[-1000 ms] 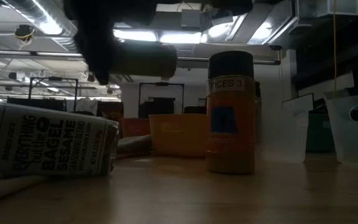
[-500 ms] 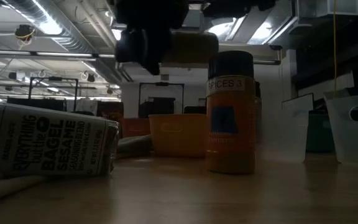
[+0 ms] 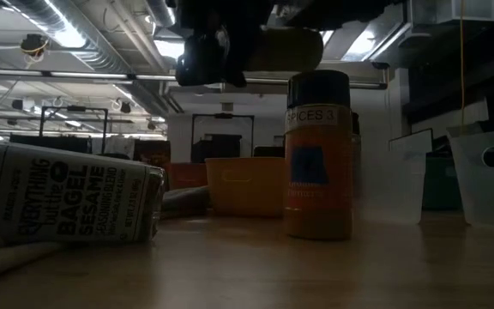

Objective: Sort spices by type
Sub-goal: Put the black seasoning bottle into the left white bin

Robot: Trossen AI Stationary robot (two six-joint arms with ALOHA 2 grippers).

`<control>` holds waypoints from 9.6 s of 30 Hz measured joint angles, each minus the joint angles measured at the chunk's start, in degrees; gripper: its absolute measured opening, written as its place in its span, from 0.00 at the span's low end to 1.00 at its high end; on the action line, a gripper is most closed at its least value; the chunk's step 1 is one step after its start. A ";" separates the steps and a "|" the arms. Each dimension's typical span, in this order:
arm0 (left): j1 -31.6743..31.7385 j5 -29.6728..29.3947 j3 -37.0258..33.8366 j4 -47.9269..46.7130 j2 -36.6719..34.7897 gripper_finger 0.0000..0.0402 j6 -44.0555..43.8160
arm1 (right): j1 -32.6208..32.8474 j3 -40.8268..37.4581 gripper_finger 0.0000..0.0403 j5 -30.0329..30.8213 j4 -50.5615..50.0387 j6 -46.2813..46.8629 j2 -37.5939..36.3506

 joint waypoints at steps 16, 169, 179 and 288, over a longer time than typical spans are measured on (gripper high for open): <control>2.98 0.47 0.07 0.72 -0.04 0.47 -0.85 | -0.06 -0.05 0.66 -5.49 -3.73 4.53 1.92; 6.88 -15.76 -0.70 7.40 -12.81 0.46 30.69 | -6.58 -42.99 0.38 23.36 75.50 18.88 14.18; 6.88 -15.76 -0.70 7.26 -12.81 0.46 30.67 | -8.50 -42.99 0.38 20.99 71.19 19.19 14.18; -9.25 -36.57 -0.68 -11.67 -23.02 0.46 21.10 | 4.81 4.57 0.68 -21.88 -1.90 8.82 11.84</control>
